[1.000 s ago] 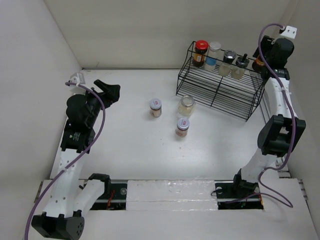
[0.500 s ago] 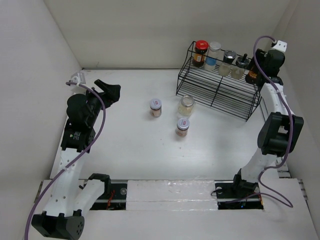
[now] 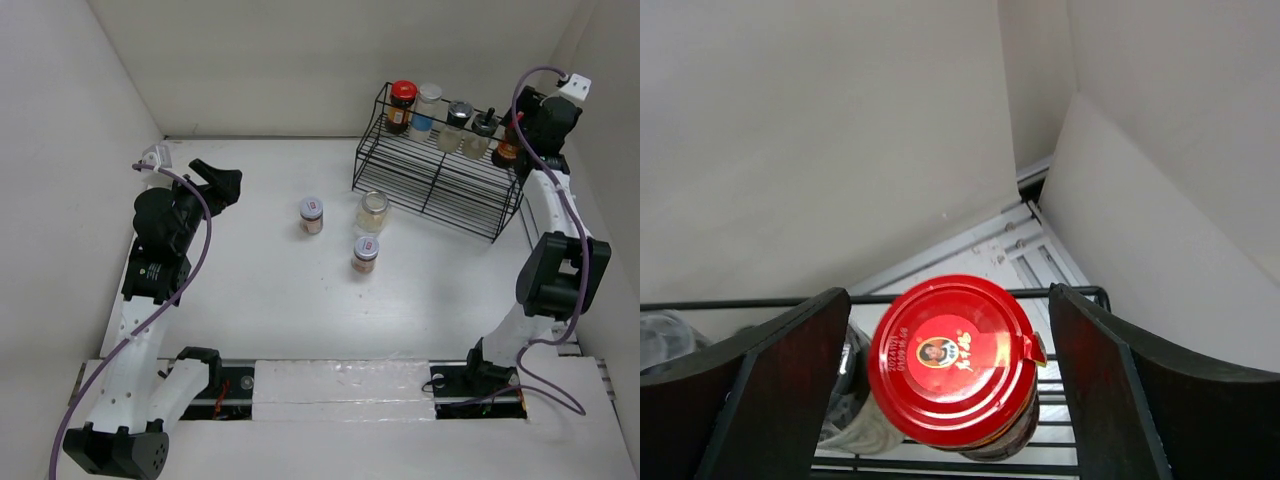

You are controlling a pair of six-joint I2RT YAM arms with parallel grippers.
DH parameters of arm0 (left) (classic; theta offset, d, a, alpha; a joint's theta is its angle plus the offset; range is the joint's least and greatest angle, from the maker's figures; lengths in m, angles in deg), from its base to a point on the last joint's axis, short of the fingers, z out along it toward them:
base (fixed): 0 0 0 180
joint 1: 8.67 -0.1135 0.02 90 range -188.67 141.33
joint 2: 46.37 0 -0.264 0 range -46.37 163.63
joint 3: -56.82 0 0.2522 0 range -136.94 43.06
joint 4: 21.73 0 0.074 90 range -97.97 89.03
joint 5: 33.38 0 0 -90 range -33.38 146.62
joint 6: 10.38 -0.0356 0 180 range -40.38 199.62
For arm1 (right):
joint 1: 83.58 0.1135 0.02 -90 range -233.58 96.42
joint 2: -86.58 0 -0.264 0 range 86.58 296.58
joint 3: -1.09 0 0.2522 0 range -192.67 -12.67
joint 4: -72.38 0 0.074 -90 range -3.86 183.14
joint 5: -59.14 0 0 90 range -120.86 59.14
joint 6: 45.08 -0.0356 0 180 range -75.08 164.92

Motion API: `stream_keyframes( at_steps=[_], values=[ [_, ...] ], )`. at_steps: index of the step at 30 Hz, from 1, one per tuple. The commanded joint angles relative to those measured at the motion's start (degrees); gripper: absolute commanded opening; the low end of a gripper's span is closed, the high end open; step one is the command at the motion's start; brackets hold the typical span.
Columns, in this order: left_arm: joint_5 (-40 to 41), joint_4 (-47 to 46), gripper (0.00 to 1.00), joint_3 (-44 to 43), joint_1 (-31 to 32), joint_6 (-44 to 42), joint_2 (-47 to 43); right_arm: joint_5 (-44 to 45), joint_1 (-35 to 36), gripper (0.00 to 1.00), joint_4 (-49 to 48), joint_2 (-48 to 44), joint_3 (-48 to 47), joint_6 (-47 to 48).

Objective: Organize the condiment bottles

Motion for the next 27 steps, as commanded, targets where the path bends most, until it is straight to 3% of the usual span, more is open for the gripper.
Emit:
stream_keyframes(
  at_steps=[1, 7, 9, 11, 14, 16, 18, 21, 24, 27],
  values=[
    [-0.72, -3.23, 0.74, -0.81, 0.18, -0.69, -0.86, 0.38, -0.15, 0.86, -4.2, -4.15, 0.75, -0.48],
    [-0.19, -3.23, 0.74, -0.81, 0.18, -0.69, -0.86, -0.16, 1.16, 0.86, -4.73, -12.22, 1.98, -0.48],
    [-0.19, -3.23, 0.74, -0.81, 0.18, -0.69, -0.86, -2.7, 3.35, 0.81, -4.73, -14.61, 3.3, -0.48],
    [-0.19, -3.23, 0.74, -0.81, 0.18, -0.69, -0.33, -4.02, 5.82, 0.52, -4.73, -17.95, 6.2, -1.0],
    [-0.19, -3.23, 0.74, -0.81, 0.18, -0.69, -0.33, -5.17, 13.72, 0.24, -4.73, -21.11, 12.33, -1.01],
    [0.42, -3.23, 0.74, -0.81, 0.18, -0.69, -0.33, -5.87, 20.64, 0.23, -4.73, -21.13, 15.07, -1.01],
    [0.42, -3.23, 0.74, -0.81, 0.18, -0.69, -0.33, -6.49, 24.79, 0.39, -4.12, -20.17, 17.71, -0.48],
    [-0.19, -3.23, 0.73, -0.81, 0.18, -0.69, 0.29, -7.37, 30.43, 0.81, 0.36, -16.75, 18.25, 0.13],
    [-0.98, -3.23, 0.73, -0.81, 0.18, -0.69, 0.9, -9.03, 33.16, 0.96, 3.08, -12.71, 18.78, -1.26],
    [-0.28, -3.23, 0.73, -0.81, 0.18, -0.69, 0.37, -10.35, 35.35, 0.97, 4.4, -10.15, 18.78, -1.97]
  ],
)
